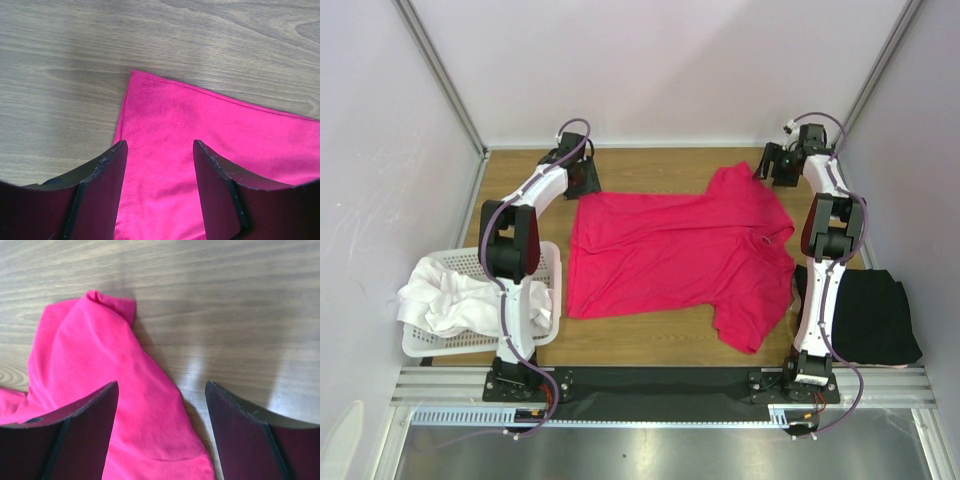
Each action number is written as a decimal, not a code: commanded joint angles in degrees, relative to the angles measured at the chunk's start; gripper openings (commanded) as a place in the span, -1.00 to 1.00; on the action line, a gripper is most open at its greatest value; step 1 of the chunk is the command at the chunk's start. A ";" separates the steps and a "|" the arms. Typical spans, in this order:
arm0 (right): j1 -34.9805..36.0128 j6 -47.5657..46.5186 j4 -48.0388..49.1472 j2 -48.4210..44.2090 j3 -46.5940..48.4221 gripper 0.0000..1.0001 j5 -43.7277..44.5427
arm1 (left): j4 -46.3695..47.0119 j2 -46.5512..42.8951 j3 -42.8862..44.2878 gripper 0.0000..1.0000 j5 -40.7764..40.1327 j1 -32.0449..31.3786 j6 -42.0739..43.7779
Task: Fold and stack the t-shirts
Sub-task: Flatten the tshirt out
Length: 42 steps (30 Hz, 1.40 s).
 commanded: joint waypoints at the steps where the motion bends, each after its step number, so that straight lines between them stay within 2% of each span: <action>1: 0.97 -0.94 1.43 2.42 2.61 0.51 -1.32 | 0.95 -0.12 -0.42 0.23 0.37 0.14 1.62; 11: 2.38 -1.38 1.26 4.09 2.79 0.27 -2.37 | -0.02 -0.38 -0.94 0.24 -0.24 1.11 2.15; 15: 2.83 -2.43 0.82 4.79 2.87 0.17 -0.18 | 0.07 -0.12 -0.94 0.24 -0.16 1.38 2.06; 19: 2.91 -2.61 -0.06 4.88 2.70 -0.18 2.28 | -1.69 1.11 0.20 0.25 0.02 2.08 0.05; 21: 3.00 -2.52 -0.15 4.97 2.44 -0.48 3.78 | -1.69 1.72 0.20 0.24 0.98 2.43 -1.10; 24: 3.26 -2.52 0.12 4.88 2.43 -0.73 4.04 | -0.46 2.25 0.02 0.24 1.95 2.43 -1.80; 25: 3.53 -2.52 0.21 4.97 2.61 -0.97 4.31 | 0.24 2.43 0.20 0.24 2.39 2.43 -1.98; 42: 4.32 -1.91 1.26 2.86 3.84 -1.00 3.17 | 4.37 7.35 4.23 0.24 0.90 2.43 -3.21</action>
